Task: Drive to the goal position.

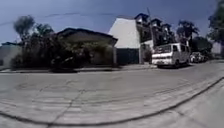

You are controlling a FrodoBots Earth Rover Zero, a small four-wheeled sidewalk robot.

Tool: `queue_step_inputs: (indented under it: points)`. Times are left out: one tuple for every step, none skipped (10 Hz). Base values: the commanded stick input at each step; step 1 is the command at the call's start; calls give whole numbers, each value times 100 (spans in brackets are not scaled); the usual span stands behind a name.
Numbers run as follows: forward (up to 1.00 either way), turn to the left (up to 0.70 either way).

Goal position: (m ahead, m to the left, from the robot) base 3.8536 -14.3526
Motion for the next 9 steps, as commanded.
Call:
queue_step_inputs:
  points:
    - [70,-34]
    - [70,-34]
    - [70,-34]
    - [70,-34]
    - [70,-34]
    - [70,-34]
    - [20,-60]
    - [0,-70]
    - [0,-70]
